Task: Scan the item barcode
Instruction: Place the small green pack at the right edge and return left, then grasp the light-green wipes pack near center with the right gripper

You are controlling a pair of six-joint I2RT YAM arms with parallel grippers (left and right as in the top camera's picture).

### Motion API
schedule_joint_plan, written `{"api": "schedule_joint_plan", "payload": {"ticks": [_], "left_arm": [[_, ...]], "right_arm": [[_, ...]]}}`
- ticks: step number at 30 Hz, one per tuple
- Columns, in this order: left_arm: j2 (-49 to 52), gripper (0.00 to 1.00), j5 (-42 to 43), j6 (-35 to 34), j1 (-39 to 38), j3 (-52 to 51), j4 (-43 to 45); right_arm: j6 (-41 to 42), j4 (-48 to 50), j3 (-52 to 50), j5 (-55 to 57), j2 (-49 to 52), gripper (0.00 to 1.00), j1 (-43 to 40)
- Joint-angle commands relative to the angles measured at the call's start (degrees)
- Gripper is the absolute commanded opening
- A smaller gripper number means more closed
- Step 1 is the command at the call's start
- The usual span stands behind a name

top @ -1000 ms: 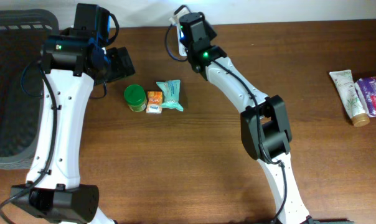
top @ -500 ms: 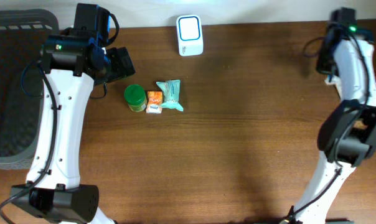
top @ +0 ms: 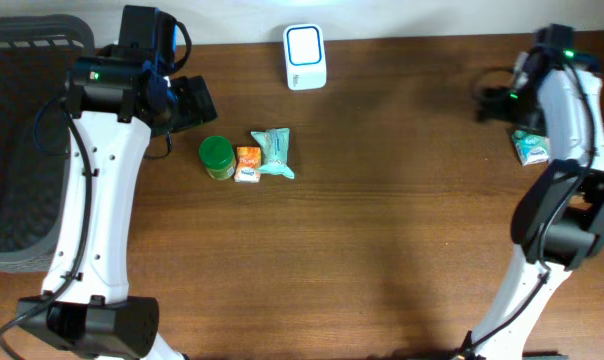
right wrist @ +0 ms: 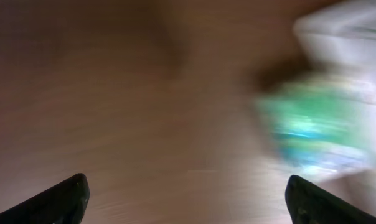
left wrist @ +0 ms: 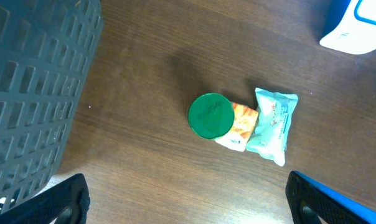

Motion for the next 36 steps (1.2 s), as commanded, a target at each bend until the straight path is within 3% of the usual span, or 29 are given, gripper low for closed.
{"api": "schedule_joint_plan", "payload": {"ticks": [1,5,9,15,19,24,28,32,36], "left_arm": [[-0.8,0.99,-0.4,0.7,0.4,0.5,0.1],[-0.8,0.99,-0.4,0.7,0.4,0.5,0.1],[-0.8,0.99,-0.4,0.7,0.4,0.5,0.1],[-0.8,0.99,-0.4,0.7,0.4,0.5,0.1],[-0.8,0.99,-0.4,0.7,0.4,0.5,0.1],[-0.8,0.99,-0.4,0.7,0.4,0.5,0.1],[-0.8,0.99,-0.4,0.7,0.4,0.5,0.1],[-0.8,0.99,-0.4,0.7,0.4,0.5,0.1],[-0.8,0.99,-0.4,0.7,0.4,0.5,0.1]], "right_arm": [[0.8,0.0,1.7,-29.0,-3.0,0.99,8.4],[2.3,5.0,1.7,-29.1,-0.2,1.0,21.4],[17.0,12.3,1.7,-17.1,3.1,0.99,32.1],[28.7,17.6,1.7,-8.5,8.6,0.98,40.9],[28.6,17.6,1.7,-7.2,11.1,0.73,42.8],[28.4,8.2,1.7,6.4,11.3,0.59,41.3],[27.6,2.5,1.7,6.4,8.5,0.59,38.6],[15.3,2.4,2.0,8.8,3.9,0.68,38.4],[12.1,0.3,2.0,13.1,3.6,0.64,40.1]]}}
